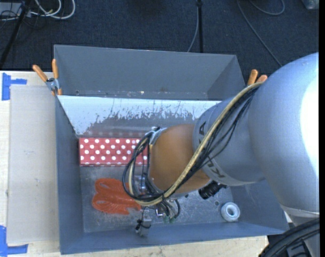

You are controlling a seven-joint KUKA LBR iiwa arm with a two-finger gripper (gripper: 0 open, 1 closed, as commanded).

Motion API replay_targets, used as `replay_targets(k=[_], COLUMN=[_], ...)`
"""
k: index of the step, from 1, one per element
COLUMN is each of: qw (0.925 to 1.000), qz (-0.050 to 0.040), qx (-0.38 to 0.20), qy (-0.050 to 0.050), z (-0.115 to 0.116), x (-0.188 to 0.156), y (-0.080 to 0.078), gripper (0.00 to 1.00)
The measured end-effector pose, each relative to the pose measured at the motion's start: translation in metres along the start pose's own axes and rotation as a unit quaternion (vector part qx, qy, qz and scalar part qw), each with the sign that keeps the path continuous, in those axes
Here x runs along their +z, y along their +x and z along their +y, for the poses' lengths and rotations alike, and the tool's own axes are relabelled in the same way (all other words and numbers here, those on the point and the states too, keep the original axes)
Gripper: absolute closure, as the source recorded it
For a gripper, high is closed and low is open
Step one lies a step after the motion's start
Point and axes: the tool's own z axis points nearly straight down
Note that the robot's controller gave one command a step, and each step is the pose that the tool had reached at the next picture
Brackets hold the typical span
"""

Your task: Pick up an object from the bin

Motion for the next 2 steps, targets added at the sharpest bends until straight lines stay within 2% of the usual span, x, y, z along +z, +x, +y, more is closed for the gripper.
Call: replay_targets(k=[1,2], qw=[0.9985,0.9985], qz=[0.0011,0.0012], qx=[-0.055,-0.054], qy=[0.001,0.001], z=[-0.0201,-0.0201], x=[-0.0002,-0.0001], y=[-0.0033,-0.0033], gripper=[1.0,1.0])
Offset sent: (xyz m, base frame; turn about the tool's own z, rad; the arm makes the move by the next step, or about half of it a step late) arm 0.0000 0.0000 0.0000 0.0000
